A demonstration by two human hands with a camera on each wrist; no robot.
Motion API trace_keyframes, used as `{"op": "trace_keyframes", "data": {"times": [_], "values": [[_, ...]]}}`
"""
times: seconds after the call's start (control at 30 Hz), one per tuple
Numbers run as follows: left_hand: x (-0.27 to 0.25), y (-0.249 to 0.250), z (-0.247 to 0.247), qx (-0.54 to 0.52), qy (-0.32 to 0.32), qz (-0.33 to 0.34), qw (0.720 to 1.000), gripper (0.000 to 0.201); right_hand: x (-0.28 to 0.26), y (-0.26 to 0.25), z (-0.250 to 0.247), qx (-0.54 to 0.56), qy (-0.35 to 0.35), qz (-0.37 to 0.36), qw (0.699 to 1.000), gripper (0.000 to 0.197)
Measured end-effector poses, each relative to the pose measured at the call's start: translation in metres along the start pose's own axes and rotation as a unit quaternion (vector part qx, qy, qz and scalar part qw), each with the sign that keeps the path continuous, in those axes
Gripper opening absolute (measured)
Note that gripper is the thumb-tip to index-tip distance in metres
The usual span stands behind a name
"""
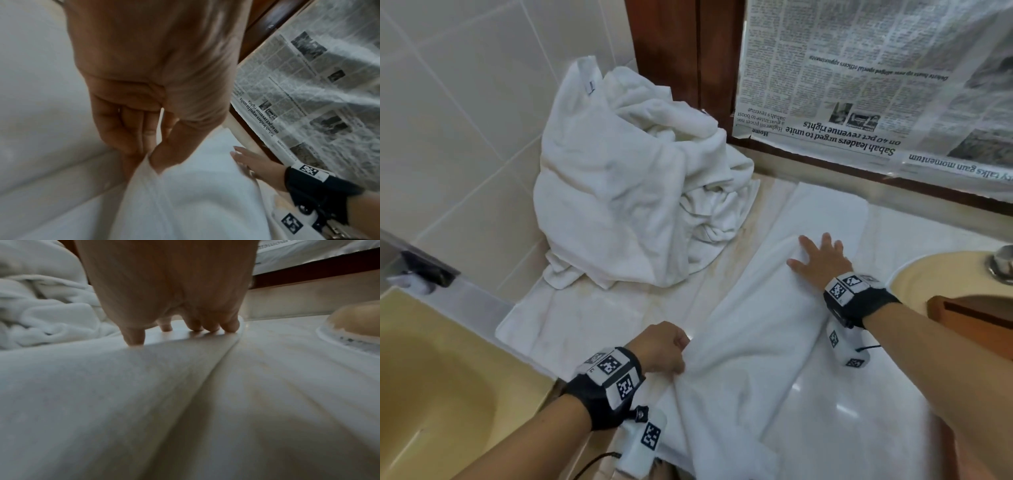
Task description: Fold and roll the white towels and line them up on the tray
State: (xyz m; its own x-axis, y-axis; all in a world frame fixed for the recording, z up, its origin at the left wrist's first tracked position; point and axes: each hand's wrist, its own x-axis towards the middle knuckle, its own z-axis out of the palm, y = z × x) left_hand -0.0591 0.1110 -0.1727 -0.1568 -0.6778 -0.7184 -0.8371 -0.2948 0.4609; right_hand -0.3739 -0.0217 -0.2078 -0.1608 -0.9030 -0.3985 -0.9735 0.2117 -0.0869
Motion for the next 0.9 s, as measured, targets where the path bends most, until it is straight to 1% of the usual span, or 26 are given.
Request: {"op": "trace_keyframes", "data": {"times": [0.03, 0.1, 0.17, 0.23, 0.33, 0.47, 0.53, 0.6, 0.73, 0.9], "values": [[0.000, 0.003, 0.001, -0.001, -0.005, 0.003, 1.000, 0.022, -0.004, -0.002, 0.001, 0.005, 0.000, -0.006, 1.000, 0.070], [0.004, 0.017, 0.001, -0.012, 0.009, 0.004, 1.000, 0.030, -0.009, -0.007, 0.003, 0.013, 0.004, -0.030, 0.999, 0.067], [0.015, 0.037, 0.001, -0.001, 0.045, 0.008, 0.999, 0.035, -0.013, -0.014, 0.004, 0.001, 0.006, -0.079, 0.997, 0.066], [0.033, 0.059, 0.000, 0.012, 0.082, 0.014, 0.996, 0.035, -0.014, -0.019, 0.005, -0.010, -0.010, -0.134, 0.991, 0.065], [0.056, 0.090, 0.001, 0.008, 0.126, 0.028, 0.992, 0.046, -0.015, -0.021, 0.007, -0.044, -0.033, -0.165, 0.985, 0.064], [0.074, 0.107, 0.001, -0.025, 0.198, 0.012, 0.980, 0.029, -0.013, -0.015, 0.011, -0.082, -0.041, -0.168, 0.981, 0.071], [0.078, 0.105, 0.004, -0.025, 0.216, -0.001, 0.976, 0.027, -0.014, -0.013, 0.013, -0.091, -0.056, -0.168, 0.980, 0.075], [0.079, 0.100, 0.009, -0.021, 0.218, 0.000, 0.976, 0.027, -0.015, -0.013, 0.013, -0.105, -0.067, -0.167, 0.978, 0.076], [0.064, 0.085, 0.014, -0.034, 0.198, 0.000, 0.980, 0.043, -0.005, -0.009, 0.009, -0.114, -0.080, -0.153, 0.978, 0.077], [0.027, 0.060, 0.028, 0.011, 0.155, -0.025, 0.988, 0.058, 0.016, -0.001, -0.015, -0.106, -0.088, -0.101, 0.985, 0.076]]}}
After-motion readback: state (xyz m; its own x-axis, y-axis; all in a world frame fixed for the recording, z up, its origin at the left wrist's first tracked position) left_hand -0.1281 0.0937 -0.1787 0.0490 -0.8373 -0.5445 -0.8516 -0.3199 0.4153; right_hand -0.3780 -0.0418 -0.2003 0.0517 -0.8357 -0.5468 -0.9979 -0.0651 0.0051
